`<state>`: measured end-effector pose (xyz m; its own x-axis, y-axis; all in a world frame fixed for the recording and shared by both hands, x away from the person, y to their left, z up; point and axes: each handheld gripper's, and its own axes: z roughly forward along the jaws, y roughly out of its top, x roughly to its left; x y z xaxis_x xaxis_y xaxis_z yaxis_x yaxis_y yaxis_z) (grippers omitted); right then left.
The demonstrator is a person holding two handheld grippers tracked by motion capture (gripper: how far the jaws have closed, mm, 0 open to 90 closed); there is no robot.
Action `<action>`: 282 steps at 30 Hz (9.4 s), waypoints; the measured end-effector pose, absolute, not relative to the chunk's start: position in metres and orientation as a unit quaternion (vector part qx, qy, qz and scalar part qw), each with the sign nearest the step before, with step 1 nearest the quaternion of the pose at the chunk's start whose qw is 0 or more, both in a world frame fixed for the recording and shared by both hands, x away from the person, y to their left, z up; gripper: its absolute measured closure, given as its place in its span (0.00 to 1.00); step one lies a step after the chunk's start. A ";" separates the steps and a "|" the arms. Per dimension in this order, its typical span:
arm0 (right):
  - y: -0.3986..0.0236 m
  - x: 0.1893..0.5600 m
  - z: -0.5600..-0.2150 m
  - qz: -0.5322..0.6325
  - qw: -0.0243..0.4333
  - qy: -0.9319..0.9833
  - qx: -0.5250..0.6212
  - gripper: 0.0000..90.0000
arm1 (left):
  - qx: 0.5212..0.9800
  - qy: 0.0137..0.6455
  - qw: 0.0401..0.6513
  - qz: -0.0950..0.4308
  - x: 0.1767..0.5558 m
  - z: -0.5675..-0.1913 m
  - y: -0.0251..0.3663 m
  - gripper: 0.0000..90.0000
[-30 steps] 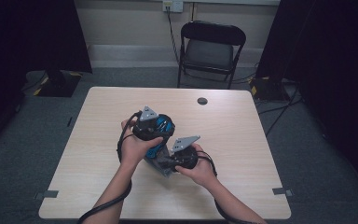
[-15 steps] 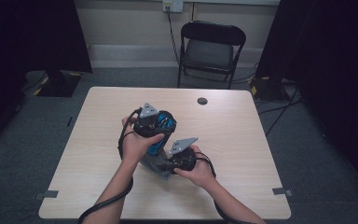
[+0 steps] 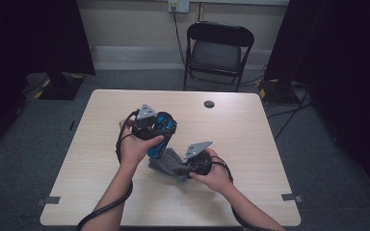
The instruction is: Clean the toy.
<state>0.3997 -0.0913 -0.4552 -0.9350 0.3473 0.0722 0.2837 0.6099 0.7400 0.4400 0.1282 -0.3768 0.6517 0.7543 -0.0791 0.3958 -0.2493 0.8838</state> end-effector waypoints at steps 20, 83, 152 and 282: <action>-0.145 0.442 -0.419 0.428 0.094 0.861 0.259 0.85 | 0.783 0.366 0.474 0.168 0.425 -0.401 0.127 0.28; -0.101 0.426 -0.426 0.440 0.061 0.870 0.213 0.85 | 0.793 0.350 0.468 0.173 0.432 -0.395 0.103 0.28; -0.144 0.446 -0.415 0.426 0.100 0.861 0.258 0.85 | 0.792 0.356 0.462 0.178 0.415 -0.400 0.128 0.28; -0.217 0.458 -0.479 0.402 0.136 0.829 0.364 0.77 | 0.776 0.473 0.377 0.181 0.474 -0.466 0.163 0.28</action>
